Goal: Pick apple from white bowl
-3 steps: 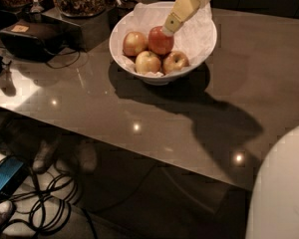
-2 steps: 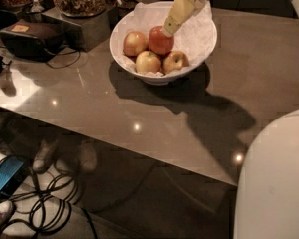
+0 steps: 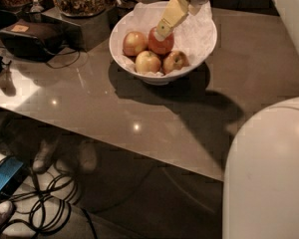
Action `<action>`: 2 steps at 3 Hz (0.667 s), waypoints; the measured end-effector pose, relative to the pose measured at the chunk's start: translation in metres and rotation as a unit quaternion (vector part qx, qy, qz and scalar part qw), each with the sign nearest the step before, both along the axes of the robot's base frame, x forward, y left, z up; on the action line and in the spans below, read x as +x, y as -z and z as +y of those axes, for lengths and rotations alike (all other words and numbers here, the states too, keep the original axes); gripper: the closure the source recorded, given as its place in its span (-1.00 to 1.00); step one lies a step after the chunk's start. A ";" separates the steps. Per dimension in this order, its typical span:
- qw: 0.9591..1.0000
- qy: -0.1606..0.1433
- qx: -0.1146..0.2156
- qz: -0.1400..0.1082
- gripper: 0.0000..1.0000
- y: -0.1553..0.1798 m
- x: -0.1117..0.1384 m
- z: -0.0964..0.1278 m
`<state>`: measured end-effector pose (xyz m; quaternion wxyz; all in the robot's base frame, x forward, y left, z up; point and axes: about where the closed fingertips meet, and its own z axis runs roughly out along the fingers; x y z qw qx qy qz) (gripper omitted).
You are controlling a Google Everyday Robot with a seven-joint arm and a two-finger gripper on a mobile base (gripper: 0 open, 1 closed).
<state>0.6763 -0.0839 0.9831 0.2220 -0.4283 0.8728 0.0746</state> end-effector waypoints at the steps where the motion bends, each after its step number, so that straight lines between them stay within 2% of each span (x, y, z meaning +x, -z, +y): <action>1: 1.000 -0.005 -0.004 0.003 -0.72 0.006 0.004 0.007; 2: 1.000 -0.009 -0.006 0.008 -0.60 0.013 0.007 0.009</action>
Offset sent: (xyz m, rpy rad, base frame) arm 0.0045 0.0061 -0.0199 -0.0289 0.0494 0.0289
